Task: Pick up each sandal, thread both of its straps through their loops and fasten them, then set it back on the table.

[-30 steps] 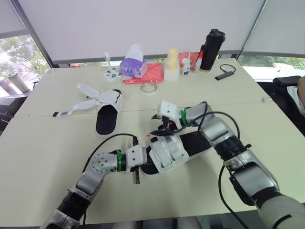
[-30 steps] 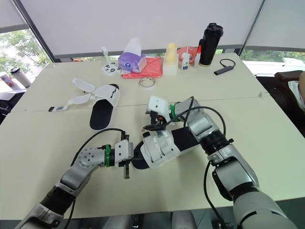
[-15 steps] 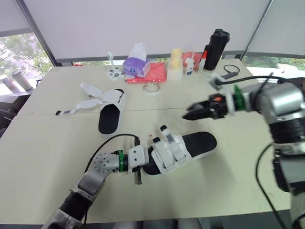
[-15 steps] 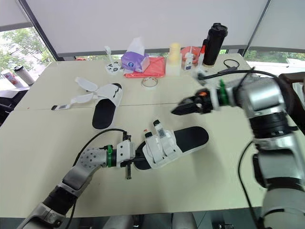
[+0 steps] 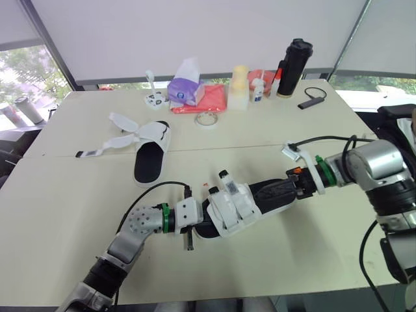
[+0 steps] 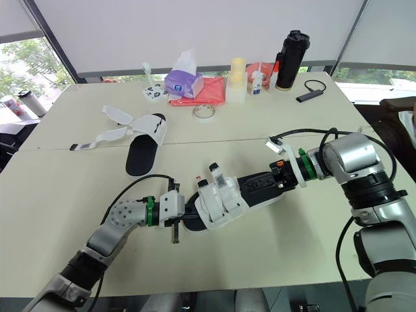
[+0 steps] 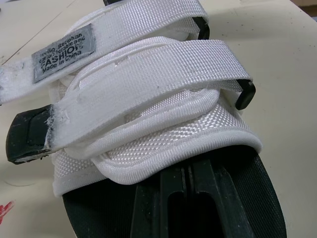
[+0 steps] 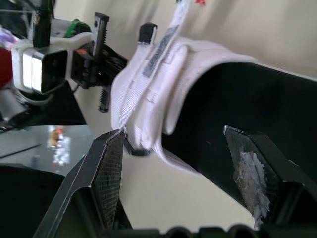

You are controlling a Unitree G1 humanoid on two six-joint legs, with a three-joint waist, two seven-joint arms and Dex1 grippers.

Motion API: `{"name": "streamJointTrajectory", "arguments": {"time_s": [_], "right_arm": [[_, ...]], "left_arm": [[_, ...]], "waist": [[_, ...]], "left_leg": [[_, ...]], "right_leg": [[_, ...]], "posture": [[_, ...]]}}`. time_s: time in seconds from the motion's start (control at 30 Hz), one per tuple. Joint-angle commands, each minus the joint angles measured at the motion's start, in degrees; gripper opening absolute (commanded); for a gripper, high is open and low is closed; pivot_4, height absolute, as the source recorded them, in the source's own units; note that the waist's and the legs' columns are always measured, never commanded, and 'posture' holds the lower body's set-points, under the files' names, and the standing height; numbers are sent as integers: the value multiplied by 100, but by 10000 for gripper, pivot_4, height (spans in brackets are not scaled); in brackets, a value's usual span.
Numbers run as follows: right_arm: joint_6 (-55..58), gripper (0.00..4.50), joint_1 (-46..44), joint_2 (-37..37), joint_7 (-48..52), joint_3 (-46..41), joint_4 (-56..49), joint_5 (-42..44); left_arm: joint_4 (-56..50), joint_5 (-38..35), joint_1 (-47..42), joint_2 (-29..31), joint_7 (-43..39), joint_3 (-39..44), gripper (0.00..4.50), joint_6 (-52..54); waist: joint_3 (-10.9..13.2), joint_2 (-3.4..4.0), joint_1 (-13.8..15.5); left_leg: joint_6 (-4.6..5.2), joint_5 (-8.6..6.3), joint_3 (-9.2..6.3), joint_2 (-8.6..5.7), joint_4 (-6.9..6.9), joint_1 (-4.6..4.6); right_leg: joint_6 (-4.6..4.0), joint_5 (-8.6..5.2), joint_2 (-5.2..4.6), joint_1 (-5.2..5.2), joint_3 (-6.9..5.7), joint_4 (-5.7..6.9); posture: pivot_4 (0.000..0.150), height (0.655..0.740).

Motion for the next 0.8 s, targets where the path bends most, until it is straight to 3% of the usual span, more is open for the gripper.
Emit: {"name": "streamJointTrajectory", "arguments": {"time_s": [0.03, 0.47, 0.8], "right_arm": [[145, 34194, -189, 167, -79, -82, 53, 226], [583, 34194, -351, 1046, -592, -112, 58, 615], [621, 34194, -469, 1327, -645, 107, 277, 658]], "left_arm": [[307, 261, 230, 105, -72, -200, 0, 161], [214, 159, 324, 85, -68, -83, 0, 126], [147, 139, 392, 55, -37, -32, 0, 126]], "waist": [[0, 0, -1], [-1, 1, -22], [-1, 2, -32]], "left_leg": [[0, 0, -1, 0, 0, 0], [0, 0, -5, 1, -1, -1], [0, 0, -6, 1, -1, 0]], "right_leg": [[1, 0, 0, 0, 0, 0], [5, 3, 3, -4, -2, 2], [6, 4, 5, -6, -2, 9]], "posture": [[1500, 7400], [1500, 7400], [1500, 7400]]}}
